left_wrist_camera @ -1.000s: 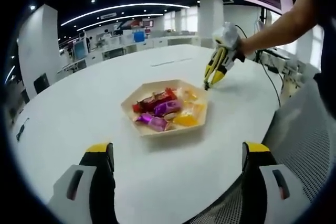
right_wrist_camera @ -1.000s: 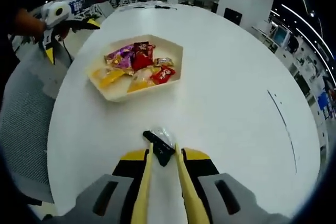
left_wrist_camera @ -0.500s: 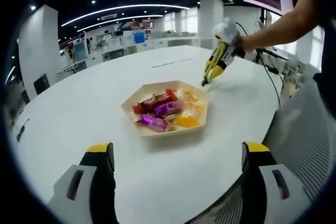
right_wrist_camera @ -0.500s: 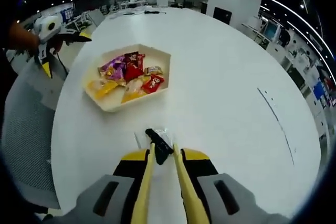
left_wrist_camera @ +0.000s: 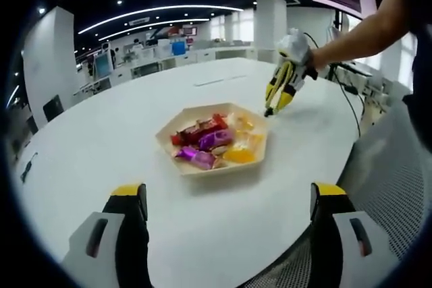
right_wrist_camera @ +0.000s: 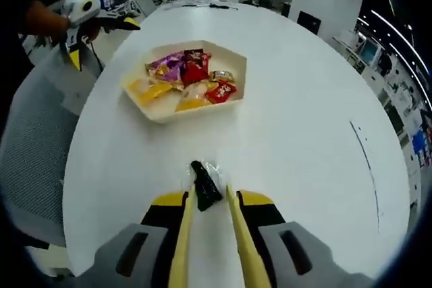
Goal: Place the target food into the container with the food tongs after gripping and lifting it, then release it inside without dropping or visibly crushing the food.
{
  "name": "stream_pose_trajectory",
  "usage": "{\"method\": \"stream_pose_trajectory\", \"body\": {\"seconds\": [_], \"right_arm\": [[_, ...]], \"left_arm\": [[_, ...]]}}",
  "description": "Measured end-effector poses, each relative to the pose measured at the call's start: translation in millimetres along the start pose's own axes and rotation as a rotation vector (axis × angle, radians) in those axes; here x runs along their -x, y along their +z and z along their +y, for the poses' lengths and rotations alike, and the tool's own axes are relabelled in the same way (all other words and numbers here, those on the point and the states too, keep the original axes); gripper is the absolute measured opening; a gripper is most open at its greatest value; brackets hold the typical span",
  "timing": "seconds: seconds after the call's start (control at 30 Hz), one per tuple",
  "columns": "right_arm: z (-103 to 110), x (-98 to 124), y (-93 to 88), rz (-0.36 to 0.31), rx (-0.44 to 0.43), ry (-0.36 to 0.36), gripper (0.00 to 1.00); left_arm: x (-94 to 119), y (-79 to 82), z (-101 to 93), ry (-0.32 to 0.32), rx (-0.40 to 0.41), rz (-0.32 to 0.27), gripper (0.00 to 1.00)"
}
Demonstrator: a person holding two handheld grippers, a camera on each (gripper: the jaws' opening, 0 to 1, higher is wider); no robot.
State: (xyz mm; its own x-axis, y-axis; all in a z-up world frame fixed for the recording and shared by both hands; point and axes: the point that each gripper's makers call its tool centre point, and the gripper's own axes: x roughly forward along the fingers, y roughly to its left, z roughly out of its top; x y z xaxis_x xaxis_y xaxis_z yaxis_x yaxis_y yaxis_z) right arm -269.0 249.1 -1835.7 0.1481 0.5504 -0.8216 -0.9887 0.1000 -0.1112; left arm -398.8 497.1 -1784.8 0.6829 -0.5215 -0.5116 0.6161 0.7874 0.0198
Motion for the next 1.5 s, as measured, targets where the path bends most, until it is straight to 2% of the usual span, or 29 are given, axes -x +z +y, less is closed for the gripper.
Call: {"method": "stream_pose_trajectory", "body": {"seconds": [0.03,0.1,0.13,0.2,0.23,0.33,0.5,0.67,0.93,1.0,1.07,1.33,1.5], "right_arm": [[1,-1,-2.3,0.019,-0.008,0.006,0.27],[4,-2,0.4,0.007,-0.008,0.028,0.27],[6,-3,-1.9,0.021,-0.048,0.045,0.25],[0,-2,-2.0,0.028,-0.114,0.019,0.23],[-1,-2,-2.3,0.035,-0.119,0.011,0.22],[3,-1,-3.3,0.046,-0.18,0.018,0.2],[0,2,-4.3,0.059,-0.184,-0.003,0.2],[-4,7,-3.5,0.052,-0.25,-0.011,0.2],[-20,26,9.6,0.019,-0.275,-0.037,0.2],[-23,30,14.8,0.007,-0.277,-0.045,0.2],[-24,34,18.8,0.007,-0.273,-0.048,0.2],[-28,38,33.3,-0.014,-0.26,-0.06,0.2],[-28,36,50.4,-0.035,-0.252,-0.059,0.2]], "left_arm": [[0,-0.1,0.2,0.001,-0.004,0.002,0.97],[0,-0.3,-0.2,-0.001,0.001,0.002,0.97],[0,-0.4,0.6,0.002,0.002,0.002,0.97],[0,-0.3,1.2,0.003,0.004,0.001,0.97],[0,-0.2,1.3,0.004,0.003,0.0,0.97],[0,-0.6,1.4,0.004,0.003,0.001,0.96],[0,-0.1,0.9,0.003,0.002,0.001,0.96],[0,-0.1,1.5,0.005,-0.001,0.0,0.96],[1,1.7,2.7,0.013,-0.013,-0.01,0.99],[2,6.8,3.7,0.015,-0.008,-0.039,1.0],[2,7.6,4.1,0.016,-0.009,-0.042,1.0],[2,7.2,2.9,0.013,-0.016,-0.039,1.0],[2,7.1,3.0,0.014,-0.019,-0.04,1.0]]}}
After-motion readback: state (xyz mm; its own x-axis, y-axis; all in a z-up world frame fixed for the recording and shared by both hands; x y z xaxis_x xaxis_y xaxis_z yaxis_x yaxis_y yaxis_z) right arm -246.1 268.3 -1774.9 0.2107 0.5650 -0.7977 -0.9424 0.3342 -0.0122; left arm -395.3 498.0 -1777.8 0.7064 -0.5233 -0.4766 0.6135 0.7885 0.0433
